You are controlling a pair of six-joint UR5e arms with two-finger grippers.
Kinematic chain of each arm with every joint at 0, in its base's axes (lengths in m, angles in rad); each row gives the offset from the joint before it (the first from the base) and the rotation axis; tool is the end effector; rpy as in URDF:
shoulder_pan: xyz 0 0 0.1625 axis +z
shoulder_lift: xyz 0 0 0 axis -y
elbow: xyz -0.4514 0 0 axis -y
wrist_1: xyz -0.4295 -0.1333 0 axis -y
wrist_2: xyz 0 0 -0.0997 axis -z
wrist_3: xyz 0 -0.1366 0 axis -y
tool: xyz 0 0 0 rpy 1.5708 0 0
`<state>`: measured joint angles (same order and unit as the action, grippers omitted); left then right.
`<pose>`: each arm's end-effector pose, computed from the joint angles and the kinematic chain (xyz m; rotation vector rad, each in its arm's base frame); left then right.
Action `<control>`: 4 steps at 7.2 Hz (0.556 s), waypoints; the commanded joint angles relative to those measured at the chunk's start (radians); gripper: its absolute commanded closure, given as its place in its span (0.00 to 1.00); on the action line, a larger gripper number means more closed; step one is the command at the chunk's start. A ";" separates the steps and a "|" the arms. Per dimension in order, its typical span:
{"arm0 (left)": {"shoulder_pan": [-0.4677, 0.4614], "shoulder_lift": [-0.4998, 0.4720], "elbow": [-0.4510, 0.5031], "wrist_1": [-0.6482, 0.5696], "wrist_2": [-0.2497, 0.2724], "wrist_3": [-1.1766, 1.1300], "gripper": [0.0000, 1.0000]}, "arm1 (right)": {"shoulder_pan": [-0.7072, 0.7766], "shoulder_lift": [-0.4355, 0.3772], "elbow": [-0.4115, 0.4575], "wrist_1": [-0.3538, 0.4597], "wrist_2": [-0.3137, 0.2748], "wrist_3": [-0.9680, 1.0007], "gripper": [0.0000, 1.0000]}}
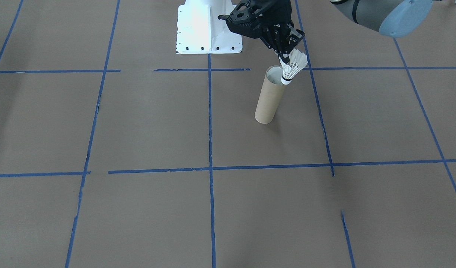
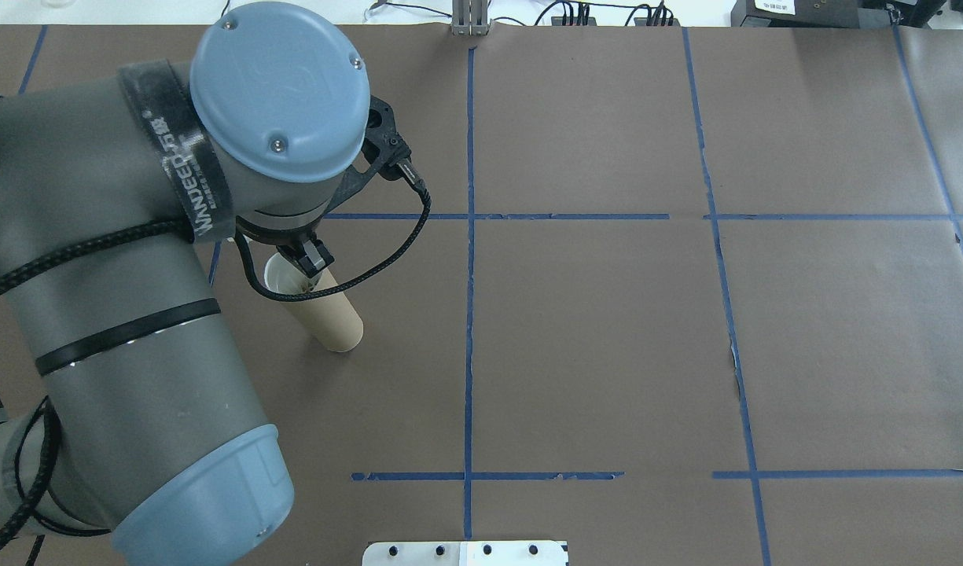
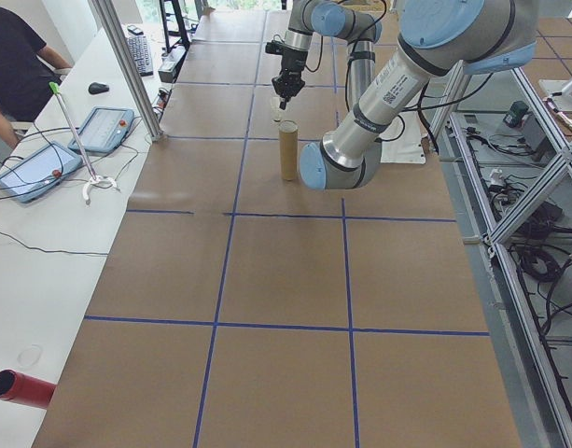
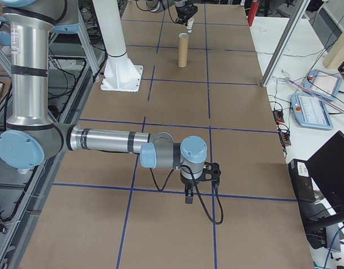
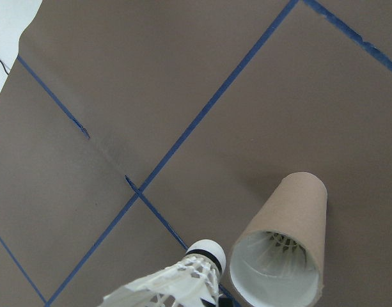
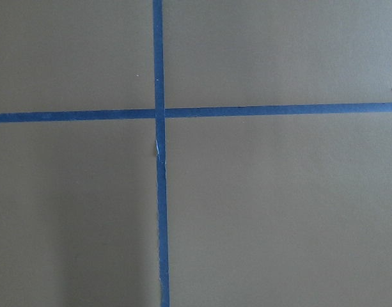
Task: Collect badminton balls into bucket
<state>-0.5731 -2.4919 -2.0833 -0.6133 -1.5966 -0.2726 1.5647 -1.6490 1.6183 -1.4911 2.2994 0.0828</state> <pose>0.4080 -0.4178 0.0858 0.3764 0.3096 0.7172 0.0393 -0.4989 0.7226 0.0144 -0.7299 0.0554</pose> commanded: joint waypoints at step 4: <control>0.052 0.004 -0.012 0.030 -0.003 0.004 1.00 | 0.000 0.000 0.000 0.000 0.000 0.000 0.00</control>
<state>-0.5280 -2.4902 -2.0953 -0.5887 -1.5997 -0.2702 1.5647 -1.6490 1.6183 -1.4910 2.2995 0.0828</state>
